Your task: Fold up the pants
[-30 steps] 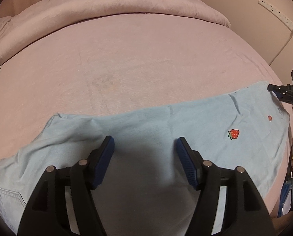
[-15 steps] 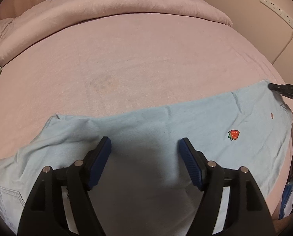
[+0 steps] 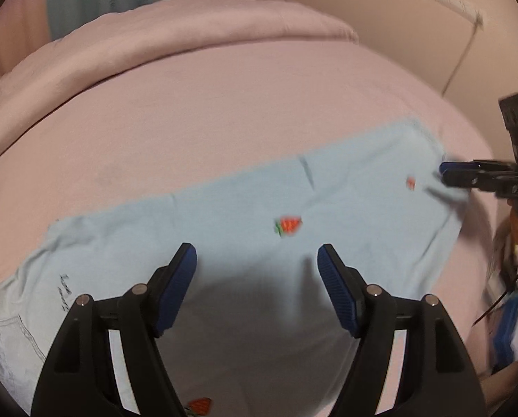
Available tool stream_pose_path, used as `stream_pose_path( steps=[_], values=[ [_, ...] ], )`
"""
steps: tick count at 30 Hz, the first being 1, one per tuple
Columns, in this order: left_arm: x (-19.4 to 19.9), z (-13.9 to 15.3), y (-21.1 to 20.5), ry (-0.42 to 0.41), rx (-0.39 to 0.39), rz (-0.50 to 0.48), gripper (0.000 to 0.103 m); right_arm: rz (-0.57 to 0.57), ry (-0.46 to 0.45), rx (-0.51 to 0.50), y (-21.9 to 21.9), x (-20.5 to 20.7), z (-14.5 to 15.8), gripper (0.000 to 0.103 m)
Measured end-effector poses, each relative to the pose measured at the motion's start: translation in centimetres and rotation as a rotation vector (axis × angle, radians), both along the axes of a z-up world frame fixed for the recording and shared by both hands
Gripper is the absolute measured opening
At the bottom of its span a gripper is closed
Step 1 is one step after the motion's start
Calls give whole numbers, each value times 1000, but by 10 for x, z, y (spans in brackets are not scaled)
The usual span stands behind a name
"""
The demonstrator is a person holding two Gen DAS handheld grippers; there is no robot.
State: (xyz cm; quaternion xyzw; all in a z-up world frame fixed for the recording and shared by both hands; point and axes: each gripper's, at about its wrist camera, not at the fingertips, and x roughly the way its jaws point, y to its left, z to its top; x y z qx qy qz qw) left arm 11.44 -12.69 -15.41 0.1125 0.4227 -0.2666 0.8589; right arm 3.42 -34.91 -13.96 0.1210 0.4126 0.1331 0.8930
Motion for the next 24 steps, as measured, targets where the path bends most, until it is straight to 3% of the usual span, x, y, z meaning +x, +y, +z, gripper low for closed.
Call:
stream_pose_path(
  steps=[2, 3, 7, 14, 24],
  values=[
    [1, -23, -3, 61, 62, 13, 73, 8, 86, -54, 12, 6, -28, 41],
    [0, -26, -1, 48, 42, 19, 73, 2, 70, -55, 14, 4, -32, 41],
    [-1, -20, 0, 66, 46, 37, 73, -66, 70, 139, -13, -2, -25, 42],
    [-16, -17, -9, 49, 85, 29, 73, -197, 7, 363, -51, -46, -21, 46],
    [-24, -2, -18, 38, 47, 2, 73, -298, 25, 405, -72, -75, -32, 47]
  ],
)
